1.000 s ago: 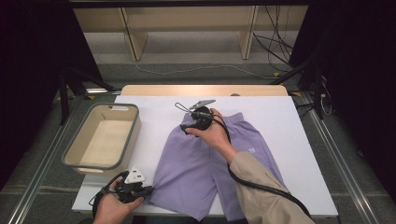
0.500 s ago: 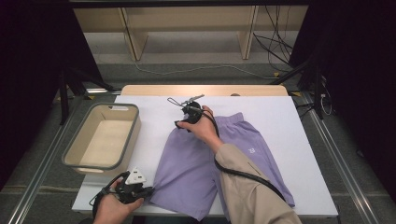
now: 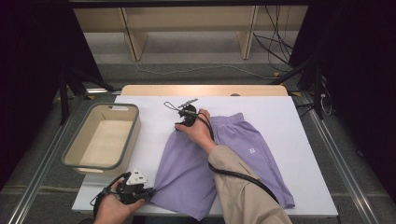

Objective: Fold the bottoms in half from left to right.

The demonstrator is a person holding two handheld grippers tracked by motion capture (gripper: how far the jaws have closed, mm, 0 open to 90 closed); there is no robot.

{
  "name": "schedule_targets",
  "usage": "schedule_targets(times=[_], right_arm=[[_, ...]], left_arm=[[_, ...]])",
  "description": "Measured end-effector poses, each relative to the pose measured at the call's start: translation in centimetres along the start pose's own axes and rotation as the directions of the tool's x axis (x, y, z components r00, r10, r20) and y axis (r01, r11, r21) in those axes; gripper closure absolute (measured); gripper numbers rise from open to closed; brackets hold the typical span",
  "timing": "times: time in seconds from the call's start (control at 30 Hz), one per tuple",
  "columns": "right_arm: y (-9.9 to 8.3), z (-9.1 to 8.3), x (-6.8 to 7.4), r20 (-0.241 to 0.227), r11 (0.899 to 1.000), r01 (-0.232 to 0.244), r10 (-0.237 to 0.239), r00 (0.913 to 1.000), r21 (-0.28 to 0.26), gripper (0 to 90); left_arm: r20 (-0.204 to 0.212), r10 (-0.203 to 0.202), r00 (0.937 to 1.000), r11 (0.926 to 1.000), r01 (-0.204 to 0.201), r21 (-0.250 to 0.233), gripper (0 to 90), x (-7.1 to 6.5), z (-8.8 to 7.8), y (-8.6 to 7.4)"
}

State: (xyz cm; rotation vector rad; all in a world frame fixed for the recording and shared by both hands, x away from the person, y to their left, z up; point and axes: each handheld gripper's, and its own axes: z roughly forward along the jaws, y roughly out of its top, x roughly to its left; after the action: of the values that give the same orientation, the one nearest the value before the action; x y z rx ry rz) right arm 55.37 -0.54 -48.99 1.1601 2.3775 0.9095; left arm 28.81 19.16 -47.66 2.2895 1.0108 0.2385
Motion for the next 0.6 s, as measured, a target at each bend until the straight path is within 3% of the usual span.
schedule_targets(times=[0.07,0.1,0.33,0.53,0.6], right_arm=[[0.0,0.1,0.5,0.036,0.998,0.054,-0.055,0.9978,0.015,31.2],[-0.1,0.1,0.5,0.043,0.998,0.059,-0.059,0.9973,0.013,32.2],[-0.6,-0.4,-0.4,0.077,0.999,0.047,-0.046,0.996,-0.017,62.1],[-0.4,-0.6,-0.6,0.079,0.999,0.049,-0.049,0.9957,0.004,74.7],[-0.5,-0.7,-0.9,0.074,1.0,0.03,-0.031,0.9968,0.003,78.2]], left_arm=[[-0.001,0.002,1.0,1.0,-0.002,-0.001,89.0,0.0,0.0,0.0],[-0.002,0.004,1.0,1.0,-0.004,-0.001,89.0,0.0,0.0,0.0],[0.0,0.004,1.0,1.0,-0.004,0.0,89.0,-0.1,0.0,0.0],[0.001,0.009,1.0,0.9999,-0.009,0.004,89.0,-0.2,0.1,0.0],[0.001,0.011,0.9999,0.9999,-0.011,0.0,89.0,-0.2,0.1,0.0]])
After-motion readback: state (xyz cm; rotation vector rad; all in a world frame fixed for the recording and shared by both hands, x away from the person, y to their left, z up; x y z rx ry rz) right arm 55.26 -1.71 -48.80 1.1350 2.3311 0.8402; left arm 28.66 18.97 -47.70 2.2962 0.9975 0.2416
